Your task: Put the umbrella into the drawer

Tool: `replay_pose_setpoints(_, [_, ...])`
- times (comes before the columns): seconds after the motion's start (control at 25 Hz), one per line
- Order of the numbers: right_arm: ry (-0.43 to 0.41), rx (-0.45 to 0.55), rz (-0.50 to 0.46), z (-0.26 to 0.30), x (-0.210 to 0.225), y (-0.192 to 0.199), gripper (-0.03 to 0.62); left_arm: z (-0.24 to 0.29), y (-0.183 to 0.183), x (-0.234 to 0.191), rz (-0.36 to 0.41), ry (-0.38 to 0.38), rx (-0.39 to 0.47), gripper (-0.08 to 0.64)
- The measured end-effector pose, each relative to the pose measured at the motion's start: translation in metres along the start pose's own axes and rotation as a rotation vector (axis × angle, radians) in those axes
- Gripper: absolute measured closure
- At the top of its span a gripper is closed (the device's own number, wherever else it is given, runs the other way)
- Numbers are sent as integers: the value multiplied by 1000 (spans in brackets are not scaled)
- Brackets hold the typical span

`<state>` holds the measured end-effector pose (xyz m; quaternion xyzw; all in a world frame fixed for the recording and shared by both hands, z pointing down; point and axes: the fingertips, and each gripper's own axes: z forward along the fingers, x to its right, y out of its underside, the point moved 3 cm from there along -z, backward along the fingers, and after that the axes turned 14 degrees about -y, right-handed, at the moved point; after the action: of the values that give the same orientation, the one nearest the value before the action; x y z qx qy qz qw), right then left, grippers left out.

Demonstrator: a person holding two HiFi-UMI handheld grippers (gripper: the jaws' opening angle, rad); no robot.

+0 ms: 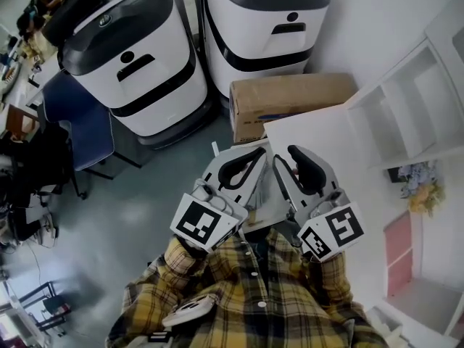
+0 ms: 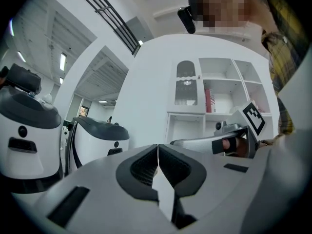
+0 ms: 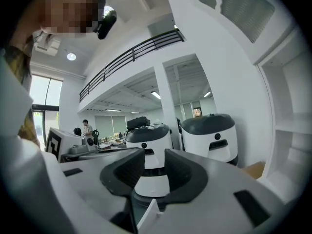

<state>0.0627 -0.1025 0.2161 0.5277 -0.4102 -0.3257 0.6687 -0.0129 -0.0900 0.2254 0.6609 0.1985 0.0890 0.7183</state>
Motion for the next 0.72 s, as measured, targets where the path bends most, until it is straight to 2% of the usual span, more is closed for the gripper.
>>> replay_pose_setpoints(0.12, [-2, 6, -53, -9, -8, -14, 480, -3, -5, 4, -1, 6, 0, 537])
replay_pose_setpoints(0.36, [8, 13, -68, -22, -8, -22, 561, -4, -12, 12, -3, 35, -7, 537])
replay_pose_setpoints(0.72, [7, 43, 15, -22, 1, -13, 575, 4, -11, 20, 1, 85, -27, 537])
